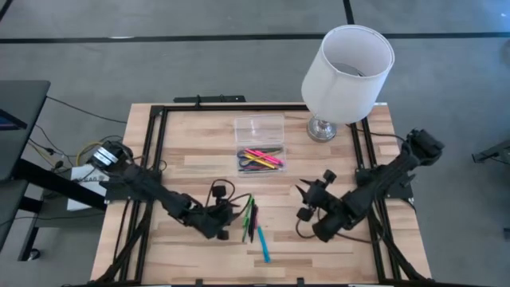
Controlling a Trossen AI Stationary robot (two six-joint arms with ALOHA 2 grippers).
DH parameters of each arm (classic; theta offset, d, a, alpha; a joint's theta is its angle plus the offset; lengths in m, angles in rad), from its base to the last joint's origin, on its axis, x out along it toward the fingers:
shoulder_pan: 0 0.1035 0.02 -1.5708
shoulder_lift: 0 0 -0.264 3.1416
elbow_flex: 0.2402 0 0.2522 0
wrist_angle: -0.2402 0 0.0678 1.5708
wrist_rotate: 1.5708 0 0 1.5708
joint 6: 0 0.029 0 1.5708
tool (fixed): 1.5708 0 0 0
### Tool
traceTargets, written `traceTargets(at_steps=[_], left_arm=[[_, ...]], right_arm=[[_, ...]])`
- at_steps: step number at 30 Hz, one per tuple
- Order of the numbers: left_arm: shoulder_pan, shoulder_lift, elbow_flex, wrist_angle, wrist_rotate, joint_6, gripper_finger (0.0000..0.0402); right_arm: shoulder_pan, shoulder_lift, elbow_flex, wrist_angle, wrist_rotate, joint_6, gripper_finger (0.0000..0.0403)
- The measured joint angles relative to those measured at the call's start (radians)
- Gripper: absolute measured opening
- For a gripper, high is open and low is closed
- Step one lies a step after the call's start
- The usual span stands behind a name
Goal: Pick & place school supplies into a supply box
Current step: Put the light green pen into the supply box
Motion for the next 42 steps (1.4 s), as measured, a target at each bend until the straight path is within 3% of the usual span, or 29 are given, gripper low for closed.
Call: traceTargets(at_steps=[5, 12, 23, 42], left_arm=[[0.050, 0.010, 0.017, 0.010, 0.077, -0.108, 0.0103], [0.070, 0.027, 0.018, 0.042, 0.102, -0.215, 0.0103], [0.071, 0.127, 0.016, 0.140, 0.071, -0.195, 0.0103], [0.089, 0.200, 0.018, 0.240, 0.132, -0.240, 0.0103]], right_arm=[[0.041, 0.002, -0.001, -0.044, 0.049, 0.024, 0.0108], [0.054, -0.008, 0.000, -0.064, 0.078, 0.039, 0.0108], [0.054, -0.008, 0.000, -0.074, 0.085, 0.042, 0.0108], [0.054, -0.008, 0.000, -0.074, 0.084, 0.045, 0.0108]])
